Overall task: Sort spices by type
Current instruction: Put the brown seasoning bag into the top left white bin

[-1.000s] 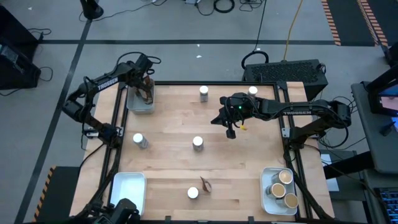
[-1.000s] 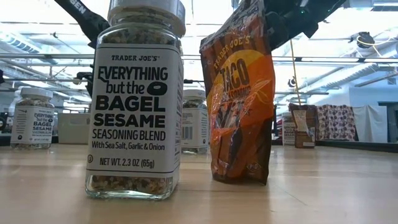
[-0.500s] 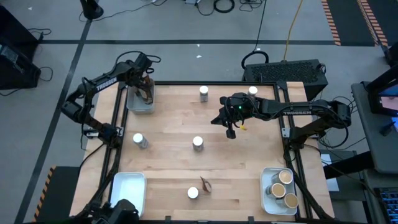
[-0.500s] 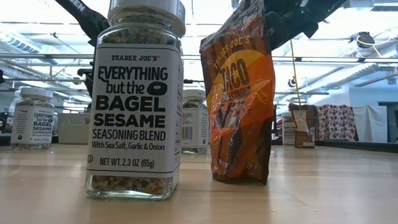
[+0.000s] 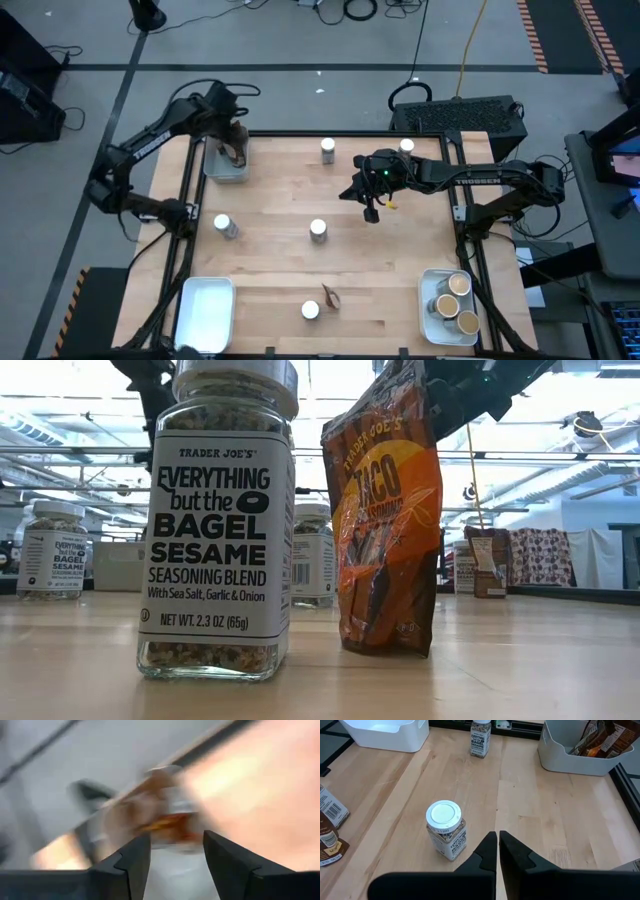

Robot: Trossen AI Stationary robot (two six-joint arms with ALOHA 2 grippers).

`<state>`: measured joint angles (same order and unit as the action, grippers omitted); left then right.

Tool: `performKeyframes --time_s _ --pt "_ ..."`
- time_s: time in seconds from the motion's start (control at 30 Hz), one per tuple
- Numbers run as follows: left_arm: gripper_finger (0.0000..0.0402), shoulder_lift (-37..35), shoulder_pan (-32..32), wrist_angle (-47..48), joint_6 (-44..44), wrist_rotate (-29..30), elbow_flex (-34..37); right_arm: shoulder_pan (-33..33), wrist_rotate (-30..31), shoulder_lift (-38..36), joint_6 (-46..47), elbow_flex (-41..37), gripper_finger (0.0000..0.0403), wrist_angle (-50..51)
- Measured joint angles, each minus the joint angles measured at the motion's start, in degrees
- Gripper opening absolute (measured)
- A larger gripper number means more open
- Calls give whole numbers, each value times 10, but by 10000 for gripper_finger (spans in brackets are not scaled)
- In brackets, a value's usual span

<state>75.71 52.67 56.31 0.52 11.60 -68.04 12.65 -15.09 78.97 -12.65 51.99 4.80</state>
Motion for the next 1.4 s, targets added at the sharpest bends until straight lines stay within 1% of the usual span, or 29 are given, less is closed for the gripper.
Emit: performKeyframes --time_s 0.1,0.17,0.33,0.43,0.5,0.57,0.63,0.7,0.73,0.83,0.87,0.93,0.97,1.07,1.17,1.2,1.27,1.4 --pt "187 -24 -32 -17 -2 -100 -2 0 0 0 0 0 0 0" --pt "187 -40 -64 -36 -11 -128 -2 0 0 0 1 0 0 0" --pt "187 -72 -155 -81 -16 -133 -3 0 0 0 13 0 0 0" --pt "187 -79 -217 -106 -15 -133 -3 0 0 0 15 0 0 0" --pt "187 -79 -262 -129 1 -133 -3 0 1 0 13 0 0 0" --pt "187 -78 -308 -166 19 -130 4 0 29 0 17 0 0 0" --pt "187 -70 -347 -223 31 -128 18 0 96 -12 35 0 0 8" --pt "187 -51 -375 -268 50 -125 29 0 155 -29 56 1 0 17" --pt "187 -41 -384 -294 61 -124 35 1 171 -43 64 2 0 29" --pt "187 -3 -395 -392 81 -124 59 -1 191 -78 89 0 0 76" --pt "187 14 -394 -424 86 -129 65 -4 197 -91 97 0 0 93" --pt "187 53 -391 -482 89 -150 69 -8 229 -114 118 0 0 133" --pt "187 73 -388 -515 88 -165 69 -11 257 -124 129 0 0 149" --pt "187 130 -388 -629 88 -212 69 -18 366 -150 166 -14 0 195" --pt "187 184 -388 -744 88 -217 67 -16 446 -175 194 -30 0 211" --pt "187 204 -387 -771 84 -217 58 -12 461 -184 203 -35 0 213" --pt "187 242 -385 -801 64 -218 32 -6 468 -199 212 -41 0 212" --pt "187 326 -385 -805 59 -218 -47 6 477 -224 230 -47 0 212"
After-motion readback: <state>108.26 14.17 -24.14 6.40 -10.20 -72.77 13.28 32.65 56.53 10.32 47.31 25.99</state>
